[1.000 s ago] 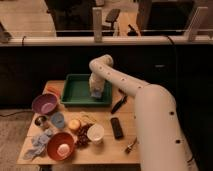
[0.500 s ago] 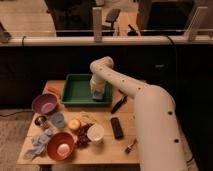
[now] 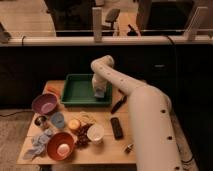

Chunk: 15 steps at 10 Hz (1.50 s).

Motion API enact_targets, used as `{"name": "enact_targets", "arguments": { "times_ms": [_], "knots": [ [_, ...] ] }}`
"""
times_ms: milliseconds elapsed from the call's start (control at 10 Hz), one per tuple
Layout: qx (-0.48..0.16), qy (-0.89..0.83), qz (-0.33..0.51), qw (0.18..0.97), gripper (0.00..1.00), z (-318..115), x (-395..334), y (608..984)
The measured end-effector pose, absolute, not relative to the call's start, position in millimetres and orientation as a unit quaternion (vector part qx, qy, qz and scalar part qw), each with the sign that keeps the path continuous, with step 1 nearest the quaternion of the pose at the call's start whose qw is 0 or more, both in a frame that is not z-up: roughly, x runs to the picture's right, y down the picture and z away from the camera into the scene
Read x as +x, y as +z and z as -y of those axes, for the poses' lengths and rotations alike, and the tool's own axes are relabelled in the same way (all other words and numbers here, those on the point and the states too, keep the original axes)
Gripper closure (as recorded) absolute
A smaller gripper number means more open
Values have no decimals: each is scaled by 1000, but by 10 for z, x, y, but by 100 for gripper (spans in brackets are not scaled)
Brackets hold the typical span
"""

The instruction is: Wipe tray with sponge

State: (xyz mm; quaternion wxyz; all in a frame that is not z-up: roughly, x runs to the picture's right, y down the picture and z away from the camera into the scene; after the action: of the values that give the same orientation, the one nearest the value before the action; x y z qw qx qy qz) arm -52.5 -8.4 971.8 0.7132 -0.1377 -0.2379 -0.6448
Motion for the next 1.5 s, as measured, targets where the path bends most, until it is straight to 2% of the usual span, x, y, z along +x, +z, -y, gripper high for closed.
{"name": "enact_targets", "arguments": {
  "times_ms": [600, 700, 1100, 1500],
  "knots": [
    [-117, -691, 273, 659, 97, -47, -1017, 9566],
    [-116, -701, 286, 643, 97, -248, -932, 9403],
    [-146, -684, 258, 666, 97, -176, -409, 9610],
    [-136, -692, 253, 662, 97, 22, -732, 9771]
  ]
}}
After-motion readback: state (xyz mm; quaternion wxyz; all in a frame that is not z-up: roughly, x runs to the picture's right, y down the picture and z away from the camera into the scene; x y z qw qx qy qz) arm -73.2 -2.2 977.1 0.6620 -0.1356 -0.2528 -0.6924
